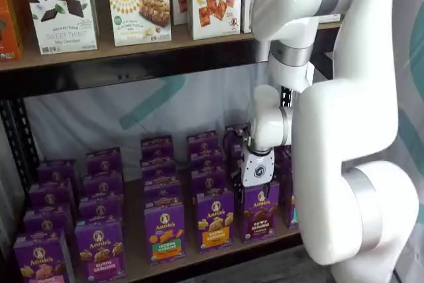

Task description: Pick up the purple box with a brown patch in the center, on the bottom shelf, the fifth box from the left

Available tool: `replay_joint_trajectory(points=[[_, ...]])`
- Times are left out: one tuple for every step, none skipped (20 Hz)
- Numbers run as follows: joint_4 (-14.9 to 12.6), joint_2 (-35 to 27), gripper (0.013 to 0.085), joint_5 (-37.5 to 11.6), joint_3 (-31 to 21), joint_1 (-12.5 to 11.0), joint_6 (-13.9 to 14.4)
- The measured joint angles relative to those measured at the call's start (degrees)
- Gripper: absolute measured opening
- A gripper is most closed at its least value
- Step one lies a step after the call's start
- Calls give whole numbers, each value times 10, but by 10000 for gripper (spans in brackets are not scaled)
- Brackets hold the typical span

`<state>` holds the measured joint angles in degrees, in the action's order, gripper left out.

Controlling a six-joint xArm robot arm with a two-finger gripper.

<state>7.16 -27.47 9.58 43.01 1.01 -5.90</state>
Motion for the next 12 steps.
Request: replay_joint_trajectory(points=[[-11,-7,850,3,9,-3,8],[-32,-14,850,7,17,-7,26],[-56,-22,850,11,27,-11,45],[-61,-30,850,10,34,-14,47],[-57,-37,850,8,41,-15,42],[-71,-45,850,8,49,-19,52],[-82,-51,850,5,54,-21,60],[-84,-56,850,4,58,-23,61],[-62,-62,850,3,64,-22,40],[-47,-67,850,2,69,-21,25],[-40,-71,850,0,73,-21,18],[-26,-76,850,-6,77,-22,4]])
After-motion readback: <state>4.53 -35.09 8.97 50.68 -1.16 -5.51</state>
